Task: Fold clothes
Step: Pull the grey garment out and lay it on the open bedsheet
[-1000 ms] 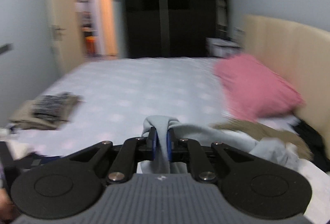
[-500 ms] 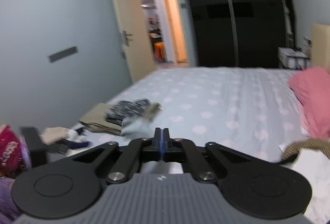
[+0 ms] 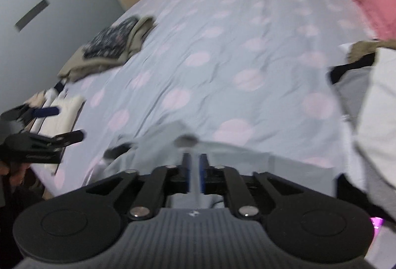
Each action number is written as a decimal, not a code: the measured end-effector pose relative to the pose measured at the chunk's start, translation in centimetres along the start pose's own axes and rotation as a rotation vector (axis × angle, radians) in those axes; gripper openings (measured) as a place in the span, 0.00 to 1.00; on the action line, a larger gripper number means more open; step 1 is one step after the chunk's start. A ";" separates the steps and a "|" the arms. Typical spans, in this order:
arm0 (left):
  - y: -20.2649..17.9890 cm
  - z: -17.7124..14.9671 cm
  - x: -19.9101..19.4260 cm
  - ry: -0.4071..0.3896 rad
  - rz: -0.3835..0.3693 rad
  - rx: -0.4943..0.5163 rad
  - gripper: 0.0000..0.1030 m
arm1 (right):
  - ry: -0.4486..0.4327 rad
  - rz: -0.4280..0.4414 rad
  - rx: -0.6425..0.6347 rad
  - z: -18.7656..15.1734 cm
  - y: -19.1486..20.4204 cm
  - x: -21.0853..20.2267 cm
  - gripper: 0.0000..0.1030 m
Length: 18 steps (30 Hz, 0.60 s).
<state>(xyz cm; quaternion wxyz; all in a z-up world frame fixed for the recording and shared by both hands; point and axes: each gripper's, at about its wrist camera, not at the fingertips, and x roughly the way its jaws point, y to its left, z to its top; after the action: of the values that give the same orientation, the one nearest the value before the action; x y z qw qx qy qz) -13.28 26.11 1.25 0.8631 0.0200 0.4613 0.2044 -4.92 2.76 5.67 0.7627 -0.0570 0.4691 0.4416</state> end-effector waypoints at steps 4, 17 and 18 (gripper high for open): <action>1.0 -1.2 2.6 0.039 -0.038 -0.023 0.94 | 0.043 0.056 -0.037 0.0 2.3 3.3 0.47; 0.7 -2.9 5.5 0.085 -0.131 -0.044 0.65 | 0.167 0.053 -0.046 -0.4 3.7 10.7 0.07; 0.6 -2.7 5.1 0.072 -0.135 -0.038 0.65 | 0.165 0.052 -0.034 -0.5 3.3 10.1 0.07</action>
<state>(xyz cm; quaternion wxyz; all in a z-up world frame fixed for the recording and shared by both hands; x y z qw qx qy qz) -13.15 28.16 -4.23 0.8580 -0.0349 0.4884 0.1550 -5.93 10.72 -1.30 0.7088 -0.0940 0.5239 0.4629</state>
